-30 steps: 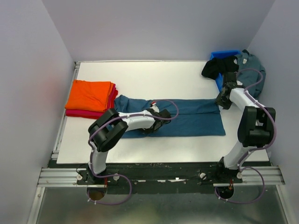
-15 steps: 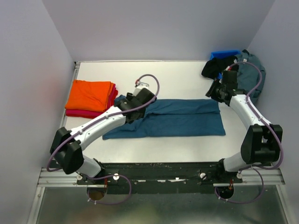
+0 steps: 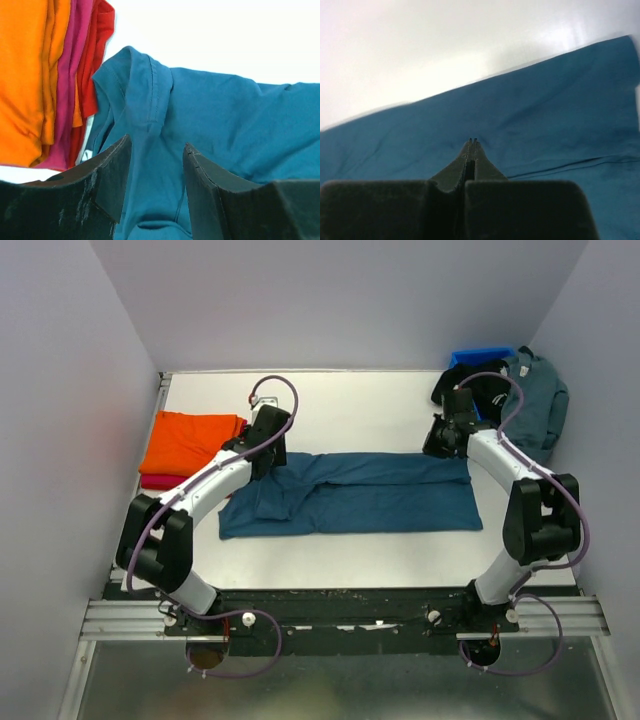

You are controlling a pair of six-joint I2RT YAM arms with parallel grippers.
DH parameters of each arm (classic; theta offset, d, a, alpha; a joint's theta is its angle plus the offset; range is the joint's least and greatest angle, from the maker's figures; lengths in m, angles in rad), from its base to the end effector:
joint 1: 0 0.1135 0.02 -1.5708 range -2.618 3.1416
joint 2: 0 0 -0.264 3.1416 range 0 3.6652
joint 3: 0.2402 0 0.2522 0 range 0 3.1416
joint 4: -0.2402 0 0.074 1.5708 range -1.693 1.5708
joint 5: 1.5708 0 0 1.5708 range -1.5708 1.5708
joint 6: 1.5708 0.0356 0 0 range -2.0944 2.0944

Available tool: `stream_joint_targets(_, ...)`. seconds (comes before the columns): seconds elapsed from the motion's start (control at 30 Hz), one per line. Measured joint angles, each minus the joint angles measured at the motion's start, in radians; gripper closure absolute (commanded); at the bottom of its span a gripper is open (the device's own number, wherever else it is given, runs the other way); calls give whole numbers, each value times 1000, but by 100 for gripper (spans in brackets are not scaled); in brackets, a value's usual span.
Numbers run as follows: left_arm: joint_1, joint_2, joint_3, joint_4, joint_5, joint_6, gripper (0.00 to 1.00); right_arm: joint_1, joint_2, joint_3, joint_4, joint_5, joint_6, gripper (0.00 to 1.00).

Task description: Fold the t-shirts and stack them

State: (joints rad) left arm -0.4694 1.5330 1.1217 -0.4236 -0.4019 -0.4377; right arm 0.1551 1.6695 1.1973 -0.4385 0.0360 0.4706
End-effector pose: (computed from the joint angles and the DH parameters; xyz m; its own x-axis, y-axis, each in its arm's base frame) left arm 0.3008 -0.1370 0.2552 -0.6759 -0.0945 -0.7309 -0.1152 0.9931 -0.0219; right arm 0.3545 0.0541 0.2317 -0.7557 0.3405 -0.5594 0.2357 0.9384 0.2527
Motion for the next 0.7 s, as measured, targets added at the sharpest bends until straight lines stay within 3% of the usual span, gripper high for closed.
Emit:
stream_joint_targets(0.3, 44, 131, 88, 87, 32, 4, 36, -167, 88, 15, -29, 74, 69, 99)
stream_joint_targets(0.7, 136, 269, 166, 132, 67, 8, 37, -190, 251, 113, -101, 140, 124, 99)
